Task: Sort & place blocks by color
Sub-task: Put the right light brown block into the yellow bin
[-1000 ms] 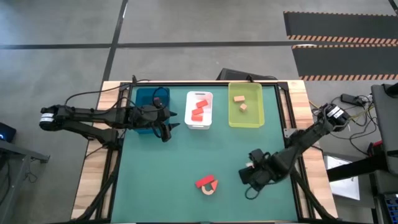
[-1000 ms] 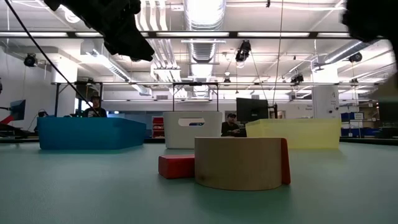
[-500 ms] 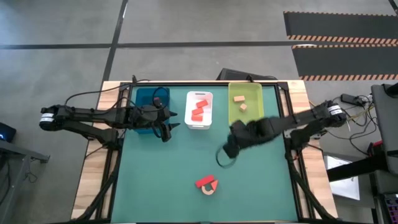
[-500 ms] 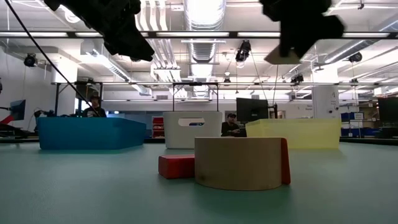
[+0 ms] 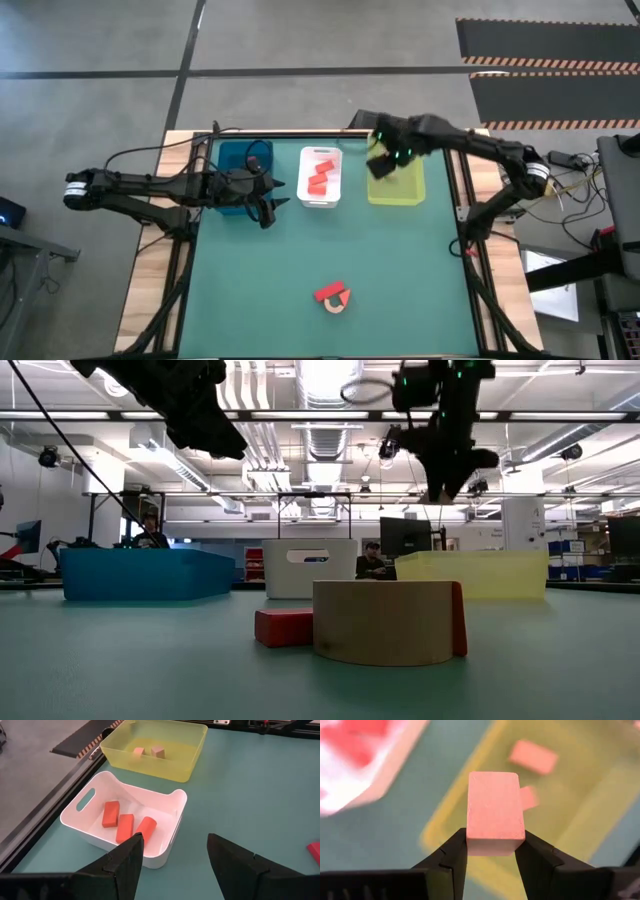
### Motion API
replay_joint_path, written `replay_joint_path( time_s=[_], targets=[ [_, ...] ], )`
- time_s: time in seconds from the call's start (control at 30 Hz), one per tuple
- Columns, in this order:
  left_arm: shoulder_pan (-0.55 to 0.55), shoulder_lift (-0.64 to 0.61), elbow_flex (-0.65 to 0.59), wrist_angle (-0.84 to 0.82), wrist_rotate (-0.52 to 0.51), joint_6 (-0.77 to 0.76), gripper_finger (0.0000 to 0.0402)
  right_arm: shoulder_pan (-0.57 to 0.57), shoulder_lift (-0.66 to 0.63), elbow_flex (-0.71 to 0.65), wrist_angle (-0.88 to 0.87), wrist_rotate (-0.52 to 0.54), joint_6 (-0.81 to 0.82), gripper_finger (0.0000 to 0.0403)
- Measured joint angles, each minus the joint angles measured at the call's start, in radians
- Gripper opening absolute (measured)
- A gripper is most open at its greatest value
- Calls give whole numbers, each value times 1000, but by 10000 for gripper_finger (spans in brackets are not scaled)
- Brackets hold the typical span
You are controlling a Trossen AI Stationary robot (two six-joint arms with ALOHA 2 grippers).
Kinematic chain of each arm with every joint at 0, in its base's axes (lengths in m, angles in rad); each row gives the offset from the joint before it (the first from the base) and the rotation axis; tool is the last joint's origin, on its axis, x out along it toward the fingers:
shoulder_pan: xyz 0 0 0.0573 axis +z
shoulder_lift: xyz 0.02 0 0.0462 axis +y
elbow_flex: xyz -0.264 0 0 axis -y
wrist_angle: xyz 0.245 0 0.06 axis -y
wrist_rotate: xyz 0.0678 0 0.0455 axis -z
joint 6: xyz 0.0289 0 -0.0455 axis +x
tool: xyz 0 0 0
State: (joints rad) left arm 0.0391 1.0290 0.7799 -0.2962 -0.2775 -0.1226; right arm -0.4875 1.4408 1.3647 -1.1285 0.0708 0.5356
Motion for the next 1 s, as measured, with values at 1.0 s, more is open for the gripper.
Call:
replay_joint_path(
  time_s=[1.0],
  targets=[
    [0, 0, -2, -6, 0, 5, 203, -371, 358, 1, 94, 45, -267, 128]
  ],
)
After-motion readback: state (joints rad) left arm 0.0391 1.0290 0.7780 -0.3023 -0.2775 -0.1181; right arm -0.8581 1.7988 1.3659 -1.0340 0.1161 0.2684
